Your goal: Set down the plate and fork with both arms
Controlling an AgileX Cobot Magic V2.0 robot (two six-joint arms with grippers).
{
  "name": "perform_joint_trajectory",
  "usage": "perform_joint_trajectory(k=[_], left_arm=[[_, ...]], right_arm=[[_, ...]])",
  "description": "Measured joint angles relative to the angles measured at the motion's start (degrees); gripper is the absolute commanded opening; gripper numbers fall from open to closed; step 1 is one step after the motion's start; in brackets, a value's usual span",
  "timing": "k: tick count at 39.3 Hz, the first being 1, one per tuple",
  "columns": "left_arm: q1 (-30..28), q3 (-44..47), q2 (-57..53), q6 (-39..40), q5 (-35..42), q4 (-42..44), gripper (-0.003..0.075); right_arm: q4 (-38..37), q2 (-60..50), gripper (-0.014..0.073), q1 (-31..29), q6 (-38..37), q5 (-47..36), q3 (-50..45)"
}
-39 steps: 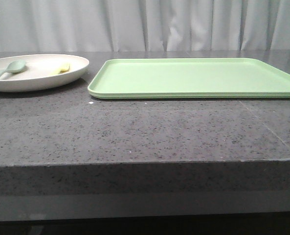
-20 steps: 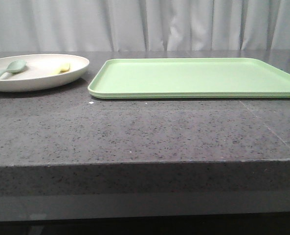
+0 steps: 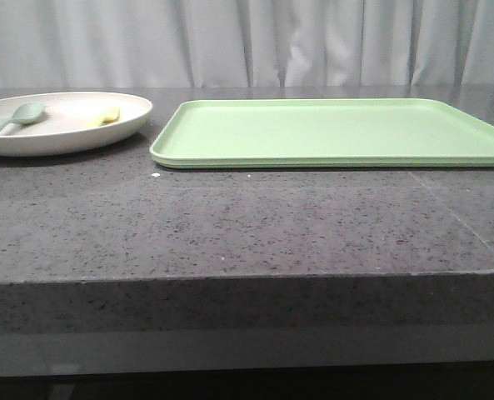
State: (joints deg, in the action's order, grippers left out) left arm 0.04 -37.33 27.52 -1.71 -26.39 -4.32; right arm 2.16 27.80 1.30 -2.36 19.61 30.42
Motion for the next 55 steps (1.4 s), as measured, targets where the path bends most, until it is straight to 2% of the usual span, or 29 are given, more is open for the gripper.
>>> perform_joint_trajectory(k=[6, 9, 11, 25, 33, 42, 55], left_arm=[[0.00, 0.00, 0.00, 0.00, 0.00, 0.27, 0.0487], [0.00, 0.00, 0.00, 0.00, 0.00, 0.29, 0.0582], [0.00, 0.00, 0.00, 0.00, -0.05, 0.29, 0.0593], [0.00, 0.00, 0.00, 0.00, -0.05, -0.06, 0.0494], [0.00, -1.87, 2.09, 0.00, -3.29, -0.22, 0.0497], [0.00, -10.30, 13.35, 0.00, -15.14, 3.96, 0.0496], [-1.91, -18.85, 32.93, 0.00, -19.89, 3.83, 0.0496]], right_arm=[[0.00, 0.00, 0.0389, 0.00, 0.00, 0.00, 0.00], [0.00, 0.00, 0.0533, 0.00, 0.00, 0.00, 0.00], [0.00, 0.00, 0.0575, 0.00, 0.00, 0.11, 0.00], [0.00, 0.00, 0.0581, 0.00, 0.00, 0.85, 0.00], [0.00, 0.00, 0.0581, 0.00, 0.00, 0.85, 0.00], [0.00, 0.00, 0.0581, 0.00, 0.00, 0.88, 0.00], [0.00, 0.00, 0.0581, 0.00, 0.00, 1.98, 0.00]])
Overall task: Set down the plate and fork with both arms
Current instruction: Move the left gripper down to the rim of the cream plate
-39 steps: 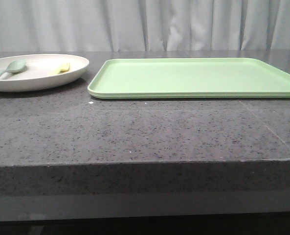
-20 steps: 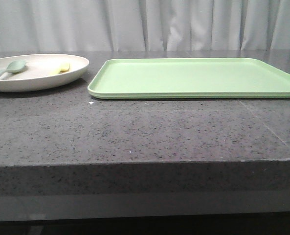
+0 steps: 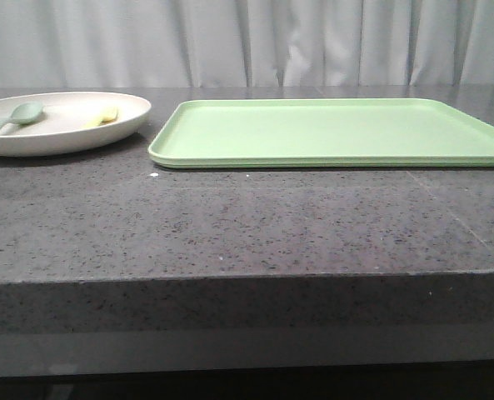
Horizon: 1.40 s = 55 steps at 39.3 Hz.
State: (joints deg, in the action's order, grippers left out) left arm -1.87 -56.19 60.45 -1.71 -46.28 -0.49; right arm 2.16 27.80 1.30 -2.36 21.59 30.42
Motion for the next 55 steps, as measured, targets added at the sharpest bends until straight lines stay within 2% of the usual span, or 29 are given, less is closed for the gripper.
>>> perform_joint_trajectory(k=[6, 13, 16, 26, 40, 49, 55], left_arm=[[-4.64, -5.37, 9.37, -1.85, -1.00, -5.39, 0.0495], [-10.69, -12.87, 21.01, -12.07, -2.94, -22.12, 0.0495], [-12.28, -15.54, 25.08, -13.54, -3.23, -26.74, 0.0494], [-13.27, -21.55, 38.09, -14.46, -3.34, -38.55, 0.0494], [-13.27, -22.12, 43.98, -14.68, -2.04, -42.56, 0.0494], [-13.27, -22.12, 44.32, -18.66, -1.04, -43.15, 0.0491], [-13.27, -22.12, 44.35, -21.73, -0.54, -43.15, 0.0410]], right_arm=[[0.00, 0.00, 0.0581, 0.00, 0.00, 0.00, 0.00], [0.00, 0.00, 0.0581, 0.00, 0.00, 0.00, 0.00], [0.00, 0.00, 0.0581, 0.00, 0.00, 0.00, 0.00], [0.00, 0.00, 0.0581, 0.00, 0.00, 0.03, 0.00], [0.00, 0.00, 0.0581, 0.00, 0.00, 0.12, 0.00], [0.00, 0.00, 0.0581, 0.00, 0.00, 0.12, 0.00], [0.00, 0.00, 0.0581, 0.00, 0.00, 0.12, 0.00]])
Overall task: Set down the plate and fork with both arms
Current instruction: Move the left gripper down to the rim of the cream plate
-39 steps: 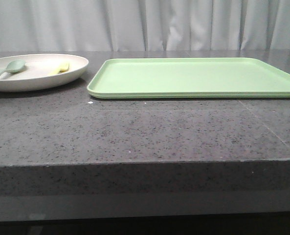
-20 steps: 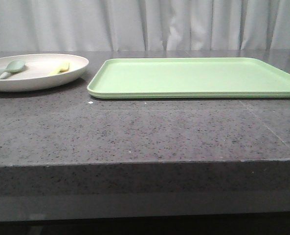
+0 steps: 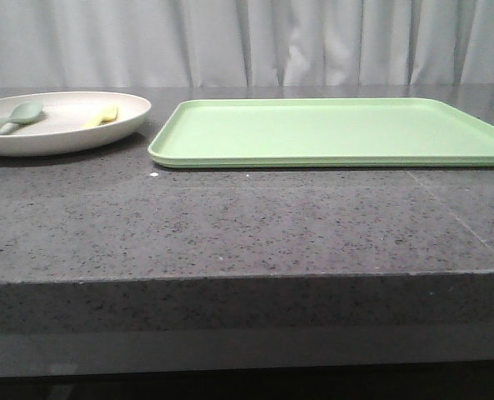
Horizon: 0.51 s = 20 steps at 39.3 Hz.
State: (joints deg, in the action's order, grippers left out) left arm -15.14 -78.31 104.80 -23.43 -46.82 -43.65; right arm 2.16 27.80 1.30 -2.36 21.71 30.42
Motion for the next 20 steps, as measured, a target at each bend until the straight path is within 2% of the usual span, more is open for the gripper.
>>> perform_joint_trajectory(k=[6, 9, 20], left_arm=[[0.00, 0.00, 0.47, -1.75, 0.59, 0.23, 0.0246], [0.00, 0.00, 0.67, -1.89, 1.06, 0.33, 0.0188], [0.00, 0.00, 0.80, -2.04, 2.56, 0.23, 0.0038]], right_arm=[[0.00, 0.00, 0.0581, 0.00, 0.00, 0.00, 0.00], [0.00, 0.00, 0.0581, 0.00, 0.00, 0.00, 0.00], [0.00, 0.00, 0.0581, 0.00, 0.00, 0.00, 0.00]])
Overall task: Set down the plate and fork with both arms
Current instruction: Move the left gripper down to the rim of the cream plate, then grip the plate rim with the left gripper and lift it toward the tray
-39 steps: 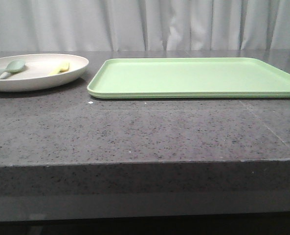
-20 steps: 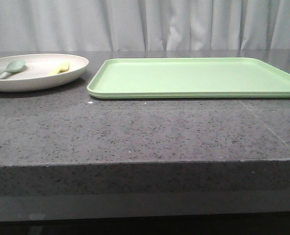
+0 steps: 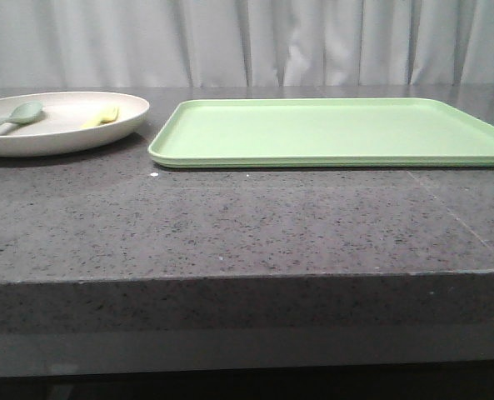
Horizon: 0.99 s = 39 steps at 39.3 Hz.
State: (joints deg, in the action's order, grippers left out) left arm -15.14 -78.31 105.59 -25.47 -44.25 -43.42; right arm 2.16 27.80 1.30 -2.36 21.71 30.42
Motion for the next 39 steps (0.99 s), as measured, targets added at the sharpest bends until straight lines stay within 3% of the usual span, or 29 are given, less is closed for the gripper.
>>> perform_joint_trajectory(k=[5, 24, 39], left_arm=[[0.00, 0.00, 0.00, 0.00, 0.68, -0.09, -0.0019], [1.81, -5.24, 0.00, 2.28, -3.59, 0.59, -0.0018], [14.04, -8.91, 0.00, 13.48, -0.39, 2.03, -0.0018]], right_arm=[[0.00, 0.00, 0.0581, 0.00, 0.00, 0.00, 0.00], [0.00, 0.00, 0.0581, 0.00, 0.00, 0.00, 0.00], [0.00, 0.00, 0.0581, 0.00, 0.00, 0.00, 0.00]])
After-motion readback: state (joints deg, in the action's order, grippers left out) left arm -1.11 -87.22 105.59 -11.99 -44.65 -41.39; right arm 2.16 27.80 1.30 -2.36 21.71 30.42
